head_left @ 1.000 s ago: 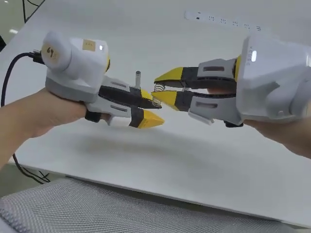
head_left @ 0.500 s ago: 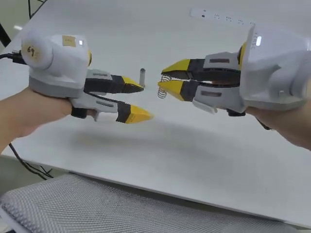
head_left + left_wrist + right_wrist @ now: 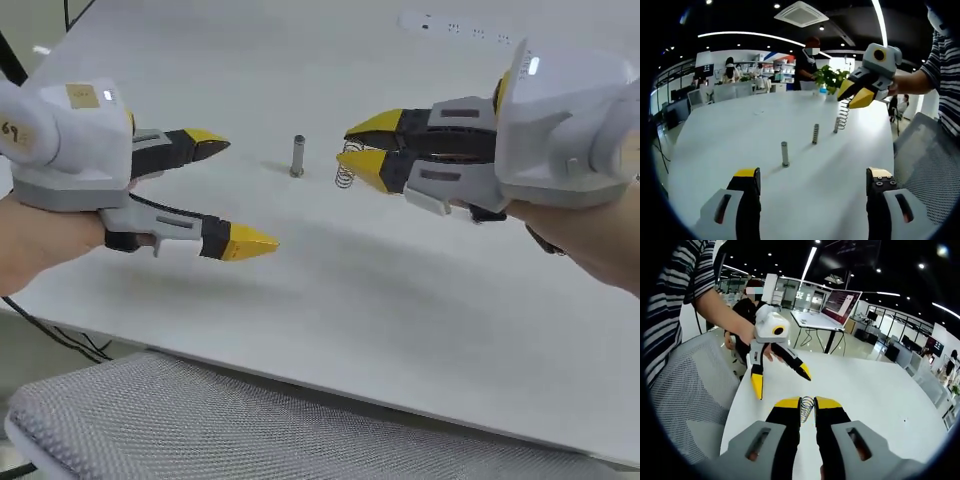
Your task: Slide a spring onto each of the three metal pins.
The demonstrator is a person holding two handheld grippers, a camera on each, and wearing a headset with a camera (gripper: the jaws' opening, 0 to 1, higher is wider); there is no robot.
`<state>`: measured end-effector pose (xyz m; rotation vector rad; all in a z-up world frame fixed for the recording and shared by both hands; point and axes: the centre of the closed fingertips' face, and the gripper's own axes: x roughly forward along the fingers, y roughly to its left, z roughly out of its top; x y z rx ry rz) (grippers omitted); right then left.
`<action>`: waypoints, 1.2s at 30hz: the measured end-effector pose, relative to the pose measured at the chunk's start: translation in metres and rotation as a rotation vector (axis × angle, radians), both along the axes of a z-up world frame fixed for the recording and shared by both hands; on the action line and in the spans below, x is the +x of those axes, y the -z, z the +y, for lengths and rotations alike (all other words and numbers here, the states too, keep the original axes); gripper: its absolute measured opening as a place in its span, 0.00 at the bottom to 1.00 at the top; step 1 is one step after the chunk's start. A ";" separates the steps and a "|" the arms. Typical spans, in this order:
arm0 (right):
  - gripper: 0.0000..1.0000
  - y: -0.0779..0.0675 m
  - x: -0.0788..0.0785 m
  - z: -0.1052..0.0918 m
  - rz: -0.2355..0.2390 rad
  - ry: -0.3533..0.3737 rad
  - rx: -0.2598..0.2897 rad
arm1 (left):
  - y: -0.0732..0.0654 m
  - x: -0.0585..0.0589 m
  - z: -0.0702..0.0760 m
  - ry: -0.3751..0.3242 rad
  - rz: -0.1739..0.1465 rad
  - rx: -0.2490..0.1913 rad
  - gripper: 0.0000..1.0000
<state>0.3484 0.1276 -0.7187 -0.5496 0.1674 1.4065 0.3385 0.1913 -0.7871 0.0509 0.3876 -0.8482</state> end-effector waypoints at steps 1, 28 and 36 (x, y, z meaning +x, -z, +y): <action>0.12 0.001 0.001 0.000 -0.001 0.002 -0.003 | -0.002 0.000 0.000 -0.002 -0.011 -0.010 0.91; 0.12 0.016 0.064 0.048 0.048 0.119 -0.003 | 0.004 -0.005 0.014 -0.038 -0.006 -0.018 0.97; 0.12 0.024 0.070 0.056 0.068 0.137 -0.010 | 0.004 -0.004 0.015 -0.043 -0.004 -0.020 0.97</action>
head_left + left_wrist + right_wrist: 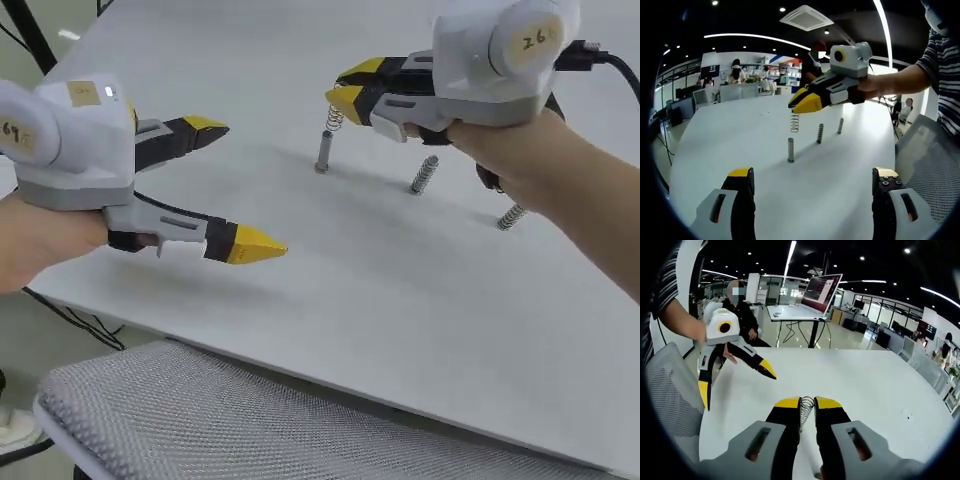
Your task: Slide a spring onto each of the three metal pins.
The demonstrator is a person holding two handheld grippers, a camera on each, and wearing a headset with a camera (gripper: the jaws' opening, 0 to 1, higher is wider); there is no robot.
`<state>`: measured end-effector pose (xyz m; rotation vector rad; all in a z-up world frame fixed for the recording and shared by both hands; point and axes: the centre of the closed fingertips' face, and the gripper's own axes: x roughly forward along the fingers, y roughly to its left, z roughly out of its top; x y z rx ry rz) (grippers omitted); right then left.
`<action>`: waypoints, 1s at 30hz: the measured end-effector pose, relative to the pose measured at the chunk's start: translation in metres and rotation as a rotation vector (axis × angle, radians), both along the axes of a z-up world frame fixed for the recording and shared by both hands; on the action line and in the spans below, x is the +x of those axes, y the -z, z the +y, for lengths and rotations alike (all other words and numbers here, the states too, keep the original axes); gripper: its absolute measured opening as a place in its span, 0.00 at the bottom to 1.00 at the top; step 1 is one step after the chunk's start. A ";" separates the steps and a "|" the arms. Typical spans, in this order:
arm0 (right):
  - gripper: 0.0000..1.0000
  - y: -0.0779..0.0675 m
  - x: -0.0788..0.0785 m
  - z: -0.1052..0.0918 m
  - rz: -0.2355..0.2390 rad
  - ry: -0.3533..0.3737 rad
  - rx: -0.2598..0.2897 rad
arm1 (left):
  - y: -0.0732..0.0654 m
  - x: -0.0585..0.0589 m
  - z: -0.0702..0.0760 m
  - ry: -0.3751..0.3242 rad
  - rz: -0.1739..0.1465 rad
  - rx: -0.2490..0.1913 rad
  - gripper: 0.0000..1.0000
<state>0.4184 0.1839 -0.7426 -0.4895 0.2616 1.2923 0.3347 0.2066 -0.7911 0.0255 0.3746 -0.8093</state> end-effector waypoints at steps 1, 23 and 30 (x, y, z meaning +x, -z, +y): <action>0.12 0.001 0.001 0.000 -0.002 0.003 -0.006 | 0.000 0.000 0.001 -0.002 0.000 -0.001 0.97; 0.12 0.044 0.012 0.007 0.033 0.010 -0.085 | 0.000 -0.002 0.009 -0.028 0.005 0.002 0.96; 0.12 0.063 0.010 0.009 0.074 0.041 -0.145 | 0.002 -0.002 0.007 -0.018 0.010 0.008 0.96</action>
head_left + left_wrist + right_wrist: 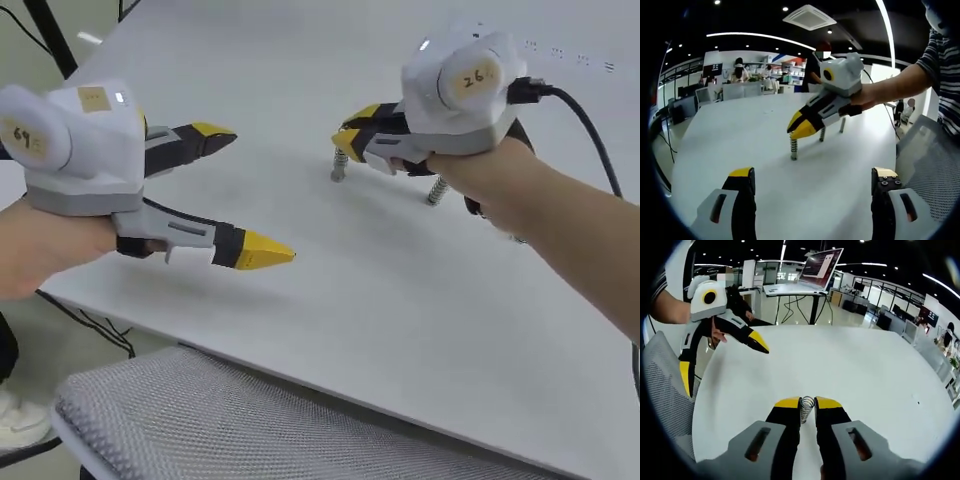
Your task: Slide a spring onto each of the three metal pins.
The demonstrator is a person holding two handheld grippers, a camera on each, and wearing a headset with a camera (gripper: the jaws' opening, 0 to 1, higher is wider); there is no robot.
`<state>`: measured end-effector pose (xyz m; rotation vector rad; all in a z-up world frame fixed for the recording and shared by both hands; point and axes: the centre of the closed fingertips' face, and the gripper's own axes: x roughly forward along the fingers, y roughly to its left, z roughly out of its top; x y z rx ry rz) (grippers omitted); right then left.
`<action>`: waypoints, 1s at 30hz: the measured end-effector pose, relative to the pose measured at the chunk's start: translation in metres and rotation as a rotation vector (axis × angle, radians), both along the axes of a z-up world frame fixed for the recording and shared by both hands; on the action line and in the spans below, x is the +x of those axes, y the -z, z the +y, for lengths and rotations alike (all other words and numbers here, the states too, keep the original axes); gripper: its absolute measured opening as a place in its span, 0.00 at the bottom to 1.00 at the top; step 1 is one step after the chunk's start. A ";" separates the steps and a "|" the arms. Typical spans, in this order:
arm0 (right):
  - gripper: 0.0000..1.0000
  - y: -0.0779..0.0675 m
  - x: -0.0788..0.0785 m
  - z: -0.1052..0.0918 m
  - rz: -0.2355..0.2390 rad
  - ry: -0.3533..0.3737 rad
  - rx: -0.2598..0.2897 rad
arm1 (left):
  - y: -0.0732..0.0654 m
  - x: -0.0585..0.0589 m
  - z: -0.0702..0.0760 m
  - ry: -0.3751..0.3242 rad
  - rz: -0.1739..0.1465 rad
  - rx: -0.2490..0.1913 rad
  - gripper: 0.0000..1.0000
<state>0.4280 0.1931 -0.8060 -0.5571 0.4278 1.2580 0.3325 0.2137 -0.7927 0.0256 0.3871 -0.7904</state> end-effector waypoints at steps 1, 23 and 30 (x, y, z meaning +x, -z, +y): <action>0.12 0.002 -0.001 0.000 0.006 0.000 -0.005 | 0.000 0.000 0.000 0.000 0.001 -0.001 0.96; 0.19 0.011 -0.008 -0.003 -0.002 -0.013 -0.050 | -0.005 0.001 -0.006 0.020 -0.004 0.002 0.93; 0.23 -0.001 -0.006 -0.004 0.005 0.022 0.009 | -0.008 0.002 -0.008 0.030 -0.001 0.012 0.92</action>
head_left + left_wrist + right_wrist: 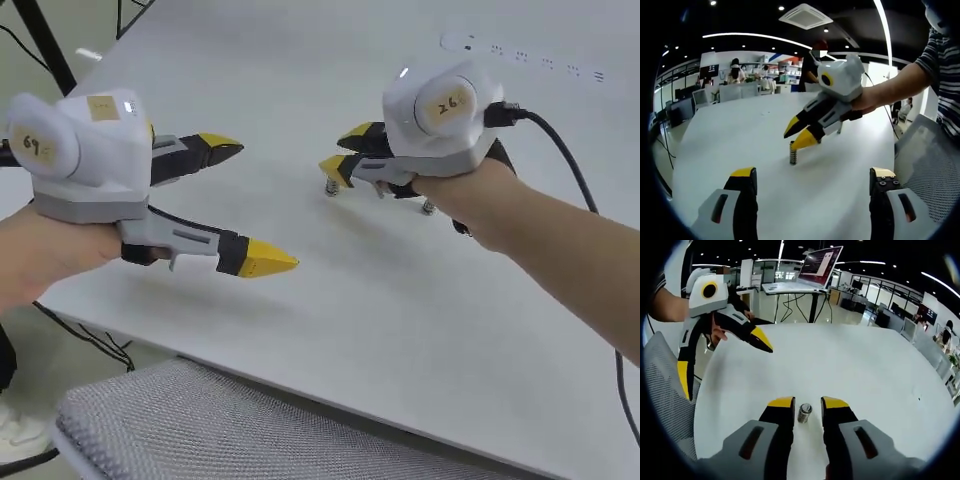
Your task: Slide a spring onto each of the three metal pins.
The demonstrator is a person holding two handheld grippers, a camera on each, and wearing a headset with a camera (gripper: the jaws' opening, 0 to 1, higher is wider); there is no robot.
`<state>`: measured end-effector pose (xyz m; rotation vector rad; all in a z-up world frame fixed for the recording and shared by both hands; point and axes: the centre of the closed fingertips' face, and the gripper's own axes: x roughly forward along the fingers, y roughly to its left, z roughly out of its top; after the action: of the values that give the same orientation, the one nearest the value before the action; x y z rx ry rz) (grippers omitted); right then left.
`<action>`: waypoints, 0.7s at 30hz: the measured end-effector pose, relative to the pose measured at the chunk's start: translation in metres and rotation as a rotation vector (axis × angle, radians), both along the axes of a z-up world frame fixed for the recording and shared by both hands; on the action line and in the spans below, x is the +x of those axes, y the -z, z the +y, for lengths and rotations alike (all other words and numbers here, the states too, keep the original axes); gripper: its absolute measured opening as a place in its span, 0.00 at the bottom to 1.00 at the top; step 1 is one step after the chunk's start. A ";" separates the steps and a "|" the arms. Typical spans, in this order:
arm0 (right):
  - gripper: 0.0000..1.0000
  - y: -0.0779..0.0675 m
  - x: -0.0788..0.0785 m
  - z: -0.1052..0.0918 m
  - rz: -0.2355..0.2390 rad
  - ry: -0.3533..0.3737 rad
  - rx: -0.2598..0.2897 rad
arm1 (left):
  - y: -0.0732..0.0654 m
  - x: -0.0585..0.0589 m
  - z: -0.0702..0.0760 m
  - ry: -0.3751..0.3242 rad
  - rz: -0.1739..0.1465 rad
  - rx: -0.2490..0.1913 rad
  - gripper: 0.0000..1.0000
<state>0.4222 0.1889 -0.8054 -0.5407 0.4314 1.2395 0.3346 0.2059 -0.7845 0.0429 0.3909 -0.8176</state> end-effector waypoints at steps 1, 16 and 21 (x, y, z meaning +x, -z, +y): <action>0.24 -0.004 0.001 -0.001 0.005 0.020 0.017 | 0.000 0.001 0.000 0.001 0.000 0.005 0.92; 0.35 -0.039 -0.014 -0.030 0.007 0.037 0.122 | -0.016 0.017 -0.015 0.020 -0.029 -0.007 0.93; 0.37 -0.043 -0.024 -0.046 -0.003 0.034 0.130 | -0.016 0.018 -0.017 0.032 -0.026 -0.001 0.93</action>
<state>0.3980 0.1427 -0.7623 -0.4226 0.3535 1.2251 0.3525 0.1886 -0.7690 0.0591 0.3665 -0.8481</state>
